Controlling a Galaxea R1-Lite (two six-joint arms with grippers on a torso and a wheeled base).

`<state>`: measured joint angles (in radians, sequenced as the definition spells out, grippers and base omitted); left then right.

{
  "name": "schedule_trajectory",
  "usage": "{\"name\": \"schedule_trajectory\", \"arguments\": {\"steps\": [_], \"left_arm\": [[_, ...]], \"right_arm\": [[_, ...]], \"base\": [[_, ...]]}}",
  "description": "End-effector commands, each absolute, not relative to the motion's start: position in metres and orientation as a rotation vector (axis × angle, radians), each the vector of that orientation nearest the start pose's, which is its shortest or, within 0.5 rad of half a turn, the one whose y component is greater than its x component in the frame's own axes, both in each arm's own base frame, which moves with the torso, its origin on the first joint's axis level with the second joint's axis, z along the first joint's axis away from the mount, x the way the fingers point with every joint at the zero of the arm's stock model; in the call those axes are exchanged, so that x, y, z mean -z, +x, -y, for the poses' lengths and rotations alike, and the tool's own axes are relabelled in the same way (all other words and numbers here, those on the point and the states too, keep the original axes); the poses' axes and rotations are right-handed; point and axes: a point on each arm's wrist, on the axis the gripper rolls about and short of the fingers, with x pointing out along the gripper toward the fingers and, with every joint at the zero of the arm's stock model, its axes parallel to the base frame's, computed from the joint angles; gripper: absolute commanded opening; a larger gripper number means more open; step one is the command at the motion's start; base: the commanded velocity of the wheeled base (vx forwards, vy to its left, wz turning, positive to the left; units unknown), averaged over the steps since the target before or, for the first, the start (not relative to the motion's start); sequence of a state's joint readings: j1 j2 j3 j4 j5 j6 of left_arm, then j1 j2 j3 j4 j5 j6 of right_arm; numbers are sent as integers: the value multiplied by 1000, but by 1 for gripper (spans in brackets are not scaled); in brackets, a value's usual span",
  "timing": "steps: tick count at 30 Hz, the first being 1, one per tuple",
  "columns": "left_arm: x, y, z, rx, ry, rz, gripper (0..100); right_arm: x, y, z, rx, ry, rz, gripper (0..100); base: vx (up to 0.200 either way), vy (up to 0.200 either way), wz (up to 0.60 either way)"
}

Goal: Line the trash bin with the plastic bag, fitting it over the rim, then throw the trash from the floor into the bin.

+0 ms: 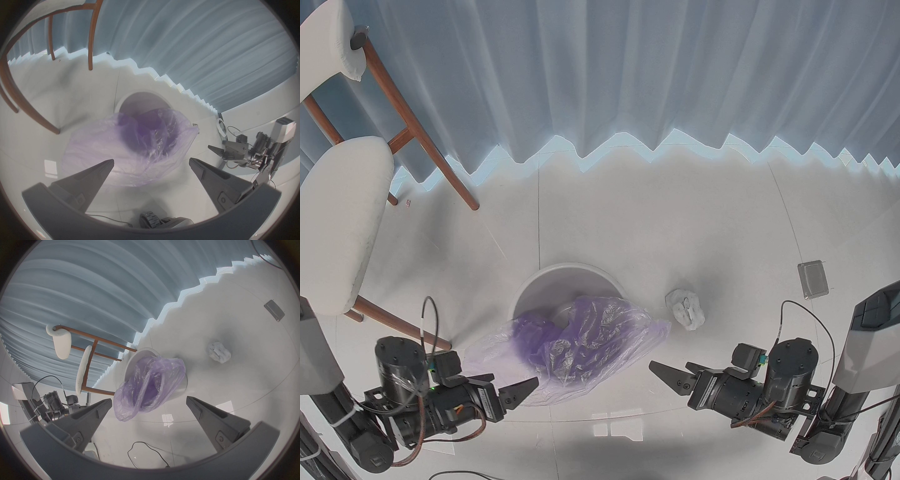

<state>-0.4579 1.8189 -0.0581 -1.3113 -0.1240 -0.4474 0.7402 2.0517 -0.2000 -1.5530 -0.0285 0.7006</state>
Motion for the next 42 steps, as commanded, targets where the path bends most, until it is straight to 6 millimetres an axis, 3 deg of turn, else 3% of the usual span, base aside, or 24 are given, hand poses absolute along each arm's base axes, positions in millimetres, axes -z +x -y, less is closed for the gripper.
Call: {"name": "schedule_trajectory", "arguments": {"steps": [1, 3, 9, 19, 25, 29, 32, 37, 42], "left_arm": [[-5, 192, 134, 334, -367, -681, 100], [0, 194, 138, 316, -394, -645, 100], [4, 171, 147, 374, -420, -754, 100], [4, 172, 153, 385, -448, -751, 100], [-5, 170, 141, 367, -220, -647, 100], [-35, 175, 137, 381, -268, -509, 100], [-75, 173, 135, 436, -339, -338, 100], [-159, 174, 137, 537, -566, 18, 100], [-195, 160, 124, 600, -927, 88, 100]], "right_arm": [[-32, 199, -177, -547, 544, -551, 100], [-31, 199, -177, -544, 545, -550, 100], [-28, 203, -177, -533, 544, -556, 100], [-23, 204, -178, -527, 539, -566, 100], [-23, 204, -178, -528, 538, -568, 100], [-24, 203, -178, -529, 537, -566, 100], [-30, 201, -177, -540, 544, -549, 100], [-40, 200, -177, -555, 558, -518, 100], [-40, 201, -178, -555, 560, -517, 100]], "base": [[0, 0, 0], [0, 0, 0], [0, 0, 0], [0, 0, 0], [0, 0, 0], [0, 0, 0], [0, 0, 0], [0, 0, 0], [0, 0, 0]]}}
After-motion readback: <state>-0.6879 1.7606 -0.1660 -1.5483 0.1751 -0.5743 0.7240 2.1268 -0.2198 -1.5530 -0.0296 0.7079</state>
